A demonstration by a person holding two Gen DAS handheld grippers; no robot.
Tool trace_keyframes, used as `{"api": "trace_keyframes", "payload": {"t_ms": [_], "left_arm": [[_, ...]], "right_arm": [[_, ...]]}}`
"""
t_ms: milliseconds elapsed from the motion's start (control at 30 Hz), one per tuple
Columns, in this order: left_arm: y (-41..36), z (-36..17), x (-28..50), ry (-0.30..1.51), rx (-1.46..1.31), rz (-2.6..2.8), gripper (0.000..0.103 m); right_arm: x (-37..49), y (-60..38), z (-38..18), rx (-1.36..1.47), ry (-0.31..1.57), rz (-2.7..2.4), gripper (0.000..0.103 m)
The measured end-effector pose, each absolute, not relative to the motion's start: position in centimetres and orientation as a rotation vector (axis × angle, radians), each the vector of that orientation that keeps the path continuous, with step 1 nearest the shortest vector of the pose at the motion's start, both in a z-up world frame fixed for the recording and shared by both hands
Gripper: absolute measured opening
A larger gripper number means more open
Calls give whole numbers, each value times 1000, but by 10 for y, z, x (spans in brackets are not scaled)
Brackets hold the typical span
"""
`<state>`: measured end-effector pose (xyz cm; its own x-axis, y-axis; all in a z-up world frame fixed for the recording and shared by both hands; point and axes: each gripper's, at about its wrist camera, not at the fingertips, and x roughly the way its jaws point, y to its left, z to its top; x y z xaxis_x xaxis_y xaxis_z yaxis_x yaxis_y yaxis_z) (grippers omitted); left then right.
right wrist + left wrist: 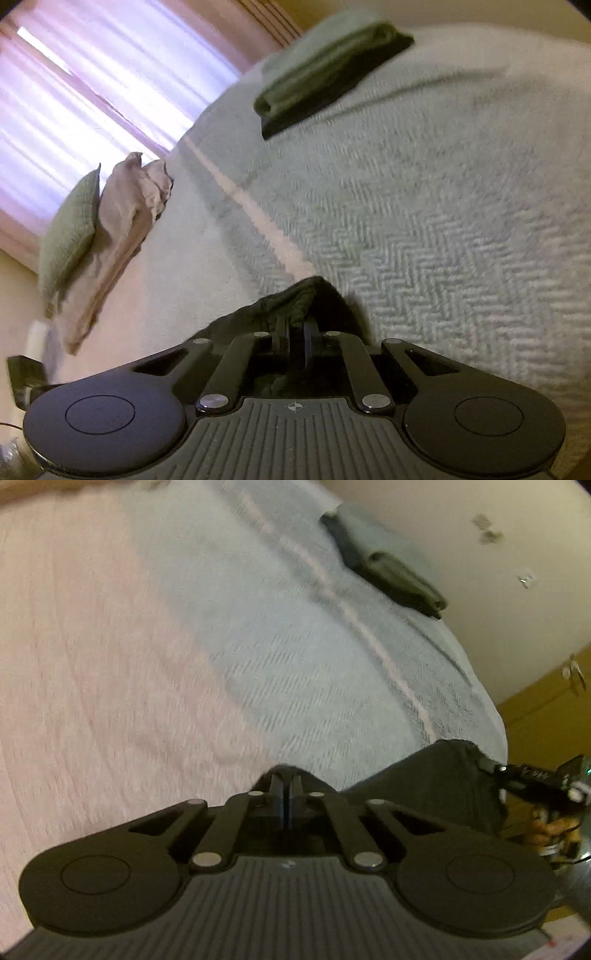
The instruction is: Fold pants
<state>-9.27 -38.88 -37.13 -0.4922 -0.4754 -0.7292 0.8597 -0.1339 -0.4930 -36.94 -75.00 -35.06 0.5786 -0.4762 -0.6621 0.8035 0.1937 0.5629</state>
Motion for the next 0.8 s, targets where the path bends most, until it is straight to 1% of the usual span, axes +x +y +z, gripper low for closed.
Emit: {"api": "trace_keyframes", "payload": {"t_ms": [33,67,100,133,233,267,300,367,400,467,533,600,633,700,767,800], "left_arm": [[-382,-369,-92,1097,465,-1806,0],[-380,-370,-91,1081,427,-1804,0],[-377,-379,-88,1091,391,-1789,3],[-376,-388,-90,1092,393,-1779,3],[-377,-407,-105,1054,453,-1720,6],[-378,-404,-108,1038,458,-1704,9],[-378,-400,-108,1019,470,-1687,16],[-369,-384,-99,962,453,-1639,24],[-361,-374,-90,930,428,-1591,23],[-337,-358,-70,883,401,-1488,22],[-300,-346,-50,870,384,-1429,22],[-255,-342,-36,898,388,-1368,22],[-232,-342,-31,913,391,-1340,22],[-181,-346,-25,932,408,-1275,27],[-141,-360,-16,971,447,-1194,28],[-123,-367,-10,976,460,-1152,28]], "right_arm": [[-368,-746,-348,992,404,-948,3],[-368,-742,-351,972,423,-973,2],[-369,-739,-356,966,441,-1002,2],[-368,-739,-364,968,458,-1034,3],[-351,-744,-371,914,535,-1116,8],[-344,-745,-368,869,577,-1143,11],[-338,-745,-361,829,620,-1185,14],[-333,-742,-345,749,674,-1286,15],[-332,-736,-335,683,693,-1341,16],[-331,-714,-311,552,678,-1377,17],[-327,-685,-293,501,660,-1314,21],[-319,-654,-289,491,682,-1233,28],[-313,-637,-293,486,702,-1179,30],[-304,-612,-311,462,774,-1091,36],[-294,-597,-343,378,916,-1065,37],[-293,-589,-354,309,971,-1076,40]]}}
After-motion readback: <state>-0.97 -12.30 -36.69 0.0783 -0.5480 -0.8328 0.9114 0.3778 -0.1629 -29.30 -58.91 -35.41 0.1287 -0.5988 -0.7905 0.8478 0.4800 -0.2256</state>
